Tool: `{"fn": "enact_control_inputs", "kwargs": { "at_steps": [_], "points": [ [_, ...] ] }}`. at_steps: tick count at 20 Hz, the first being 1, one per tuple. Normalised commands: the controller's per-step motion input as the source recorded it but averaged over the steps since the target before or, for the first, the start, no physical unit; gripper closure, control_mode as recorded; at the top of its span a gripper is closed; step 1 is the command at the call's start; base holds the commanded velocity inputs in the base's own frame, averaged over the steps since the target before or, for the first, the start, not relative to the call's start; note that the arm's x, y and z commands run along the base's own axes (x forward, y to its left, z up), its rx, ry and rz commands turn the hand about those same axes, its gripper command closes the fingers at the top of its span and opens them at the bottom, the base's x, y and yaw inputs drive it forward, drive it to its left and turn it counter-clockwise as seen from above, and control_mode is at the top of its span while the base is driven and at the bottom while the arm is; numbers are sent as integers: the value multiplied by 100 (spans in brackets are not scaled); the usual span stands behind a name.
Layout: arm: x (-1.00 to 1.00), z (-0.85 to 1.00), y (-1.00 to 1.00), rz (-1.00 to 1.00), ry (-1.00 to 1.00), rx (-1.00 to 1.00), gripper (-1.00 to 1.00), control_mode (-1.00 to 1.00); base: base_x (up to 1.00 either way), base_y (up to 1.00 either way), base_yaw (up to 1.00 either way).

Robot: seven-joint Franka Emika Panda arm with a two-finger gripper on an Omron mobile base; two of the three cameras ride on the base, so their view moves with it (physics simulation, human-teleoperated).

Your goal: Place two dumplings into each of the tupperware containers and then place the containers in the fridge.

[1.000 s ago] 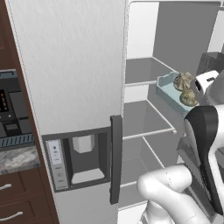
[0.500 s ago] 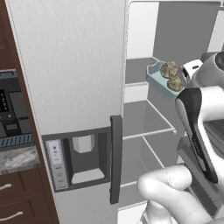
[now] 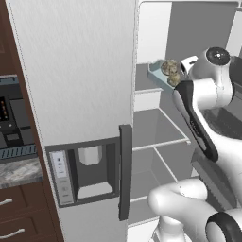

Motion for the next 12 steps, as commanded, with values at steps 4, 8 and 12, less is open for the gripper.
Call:
{"fn": "enact_control_inputs", "kwargs": {
  "at_steps": [4, 8, 12],
  "points": [
    [100, -2, 0, 0, 3, 1, 100, -100, 0, 0, 0],
    [87, -12, 11, 0, 1, 0, 100, -100, 0, 0, 0],
    [81, -20, 6, 0, 3, 0, 100, -100, 0, 0, 0]
  ]
}}
